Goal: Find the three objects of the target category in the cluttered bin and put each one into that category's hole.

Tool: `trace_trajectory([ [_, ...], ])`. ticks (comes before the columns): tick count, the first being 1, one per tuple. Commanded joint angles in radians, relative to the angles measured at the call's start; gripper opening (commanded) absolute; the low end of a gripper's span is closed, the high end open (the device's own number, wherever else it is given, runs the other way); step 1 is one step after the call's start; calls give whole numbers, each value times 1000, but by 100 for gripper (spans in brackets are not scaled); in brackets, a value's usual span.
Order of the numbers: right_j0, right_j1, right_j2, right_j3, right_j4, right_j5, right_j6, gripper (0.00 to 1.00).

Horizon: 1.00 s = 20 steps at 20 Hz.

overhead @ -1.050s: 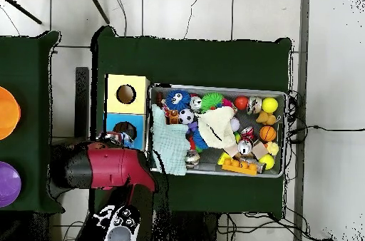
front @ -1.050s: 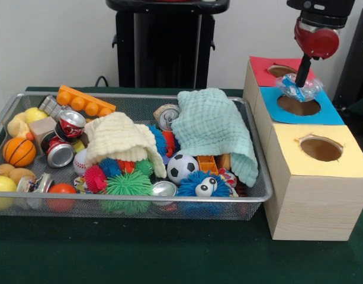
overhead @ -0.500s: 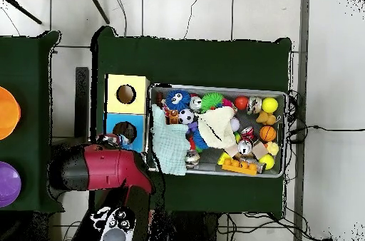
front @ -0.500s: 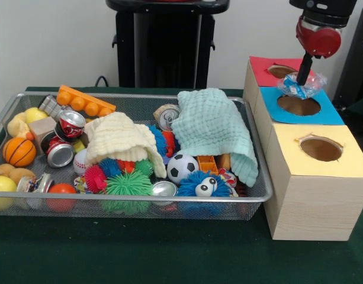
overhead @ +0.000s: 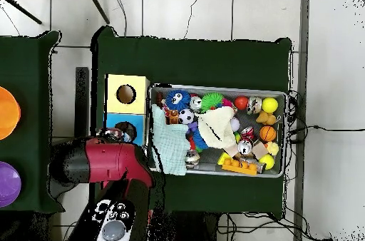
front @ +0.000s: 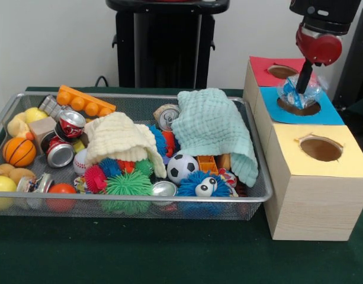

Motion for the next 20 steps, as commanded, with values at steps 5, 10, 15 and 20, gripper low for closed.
trace_trajectory([
  [5, -18, 137, -6, -55, -14, -98, 336, 0],
  [10, -31, 170, -10, -71, -4, -109, 329, 0],
  [15, -51, 181, 3, -65, 0, -120, 319, 0],
  [20, -50, 158, 0, -43, -8, -150, 322, 0],
])
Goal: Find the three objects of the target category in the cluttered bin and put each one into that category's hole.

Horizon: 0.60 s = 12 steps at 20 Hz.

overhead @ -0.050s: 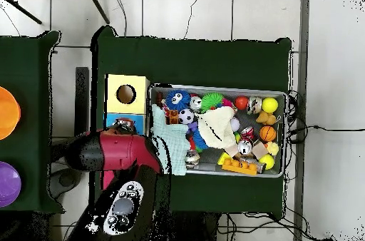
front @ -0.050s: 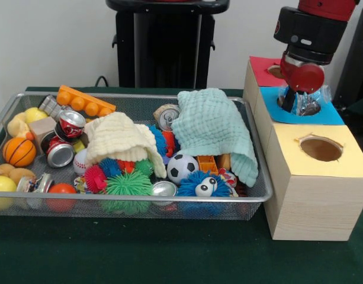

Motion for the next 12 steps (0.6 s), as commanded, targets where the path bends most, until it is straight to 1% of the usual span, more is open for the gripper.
trace_trajectory([
  [1, -28, 33, 27, 19, -10, -58, 322, 0],
  [5, -23, -19, 30, 44, -10, -42, 318, 0],
  [10, -52, -118, 79, 109, 0, -23, 293, 0],
  [12, -52, -137, 76, 117, -1, -23, 293, 0],
])
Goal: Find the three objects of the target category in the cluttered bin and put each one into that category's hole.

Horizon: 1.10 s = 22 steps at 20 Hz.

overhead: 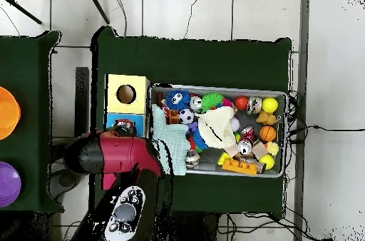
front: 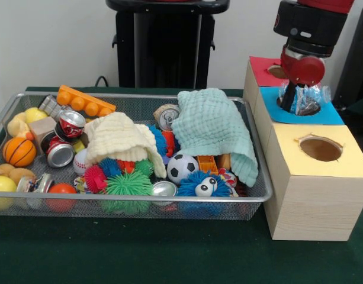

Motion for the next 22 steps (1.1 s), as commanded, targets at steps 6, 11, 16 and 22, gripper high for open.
trace_trajectory([
  [6, -38, -130, 61, 88, 3, 30, 291, 0],
  [11, -30, -112, 59, 87, 1, 56, 298, 0],
  [16, -39, -102, 94, 111, 16, 94, 298, 0],
  [22, -51, -90, 121, 131, 33, 148, 296, 0],
])
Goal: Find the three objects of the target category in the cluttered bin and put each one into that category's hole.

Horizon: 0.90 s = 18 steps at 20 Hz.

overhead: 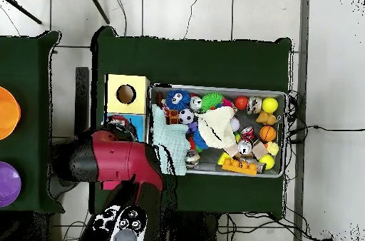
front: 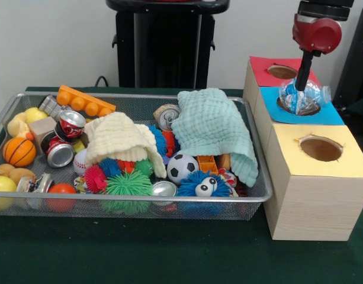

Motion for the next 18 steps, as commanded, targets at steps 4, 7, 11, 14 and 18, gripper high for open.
trace_trajectory([
  [4, -44, 27, 136, 108, 49, 162, 304, 0],
  [7, -39, 24, 134, 109, 48, 178, 311, 0],
  [11, -26, 13, 137, 127, 51, 181, 325, 0],
  [14, -16, 9, 134, 128, 53, 194, 336, 0],
  [18, -3, 5, 120, 119, 48, 210, 346, 0],
])
